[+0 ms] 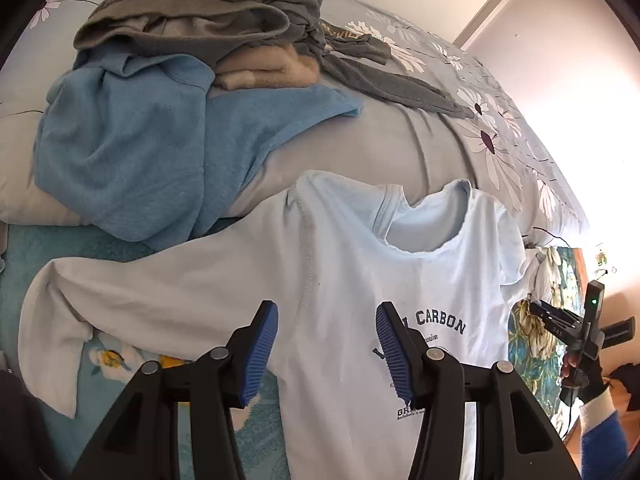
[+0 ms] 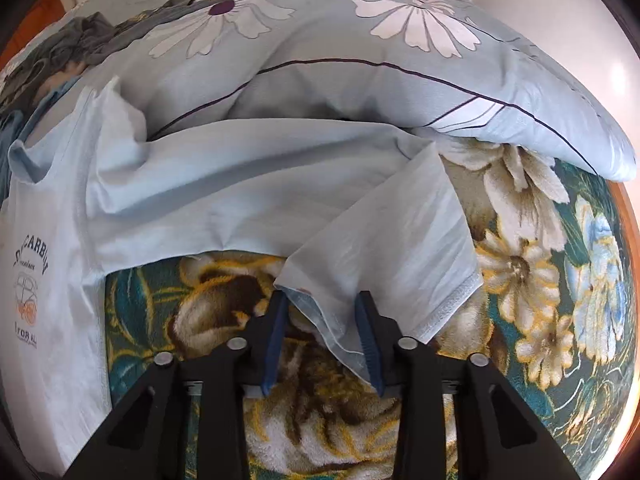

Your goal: Fold clothes

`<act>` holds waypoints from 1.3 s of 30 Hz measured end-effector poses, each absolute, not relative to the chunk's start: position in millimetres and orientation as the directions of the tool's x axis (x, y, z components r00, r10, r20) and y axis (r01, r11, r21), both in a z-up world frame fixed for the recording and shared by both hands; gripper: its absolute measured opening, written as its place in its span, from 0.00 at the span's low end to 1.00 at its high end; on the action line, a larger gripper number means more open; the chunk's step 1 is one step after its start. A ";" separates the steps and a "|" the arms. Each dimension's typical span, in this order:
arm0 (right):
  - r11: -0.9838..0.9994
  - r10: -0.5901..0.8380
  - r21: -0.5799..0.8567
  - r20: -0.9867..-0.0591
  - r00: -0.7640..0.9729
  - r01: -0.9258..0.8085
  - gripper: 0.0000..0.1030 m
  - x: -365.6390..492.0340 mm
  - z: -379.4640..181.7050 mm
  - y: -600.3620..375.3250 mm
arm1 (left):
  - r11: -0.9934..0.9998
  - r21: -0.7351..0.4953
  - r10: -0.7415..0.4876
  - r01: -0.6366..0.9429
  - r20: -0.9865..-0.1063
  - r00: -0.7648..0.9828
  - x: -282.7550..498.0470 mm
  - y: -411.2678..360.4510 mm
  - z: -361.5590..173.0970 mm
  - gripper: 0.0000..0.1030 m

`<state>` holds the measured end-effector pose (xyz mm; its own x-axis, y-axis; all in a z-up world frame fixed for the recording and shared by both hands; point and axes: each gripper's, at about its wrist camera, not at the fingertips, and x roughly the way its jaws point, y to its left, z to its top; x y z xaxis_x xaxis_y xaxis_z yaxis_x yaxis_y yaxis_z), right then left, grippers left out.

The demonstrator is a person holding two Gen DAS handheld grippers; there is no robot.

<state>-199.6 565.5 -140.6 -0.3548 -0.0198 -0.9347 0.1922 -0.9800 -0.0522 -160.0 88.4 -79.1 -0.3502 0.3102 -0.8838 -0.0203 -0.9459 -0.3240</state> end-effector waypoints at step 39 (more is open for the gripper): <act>-0.956 0.154 0.011 -0.834 -0.530 -0.294 0.57 -188.6 -26.1 671.3 | -0.743 -0.375 0.143 0.555 -0.898 -0.415 -76.1 -120.0 -113.8 0.57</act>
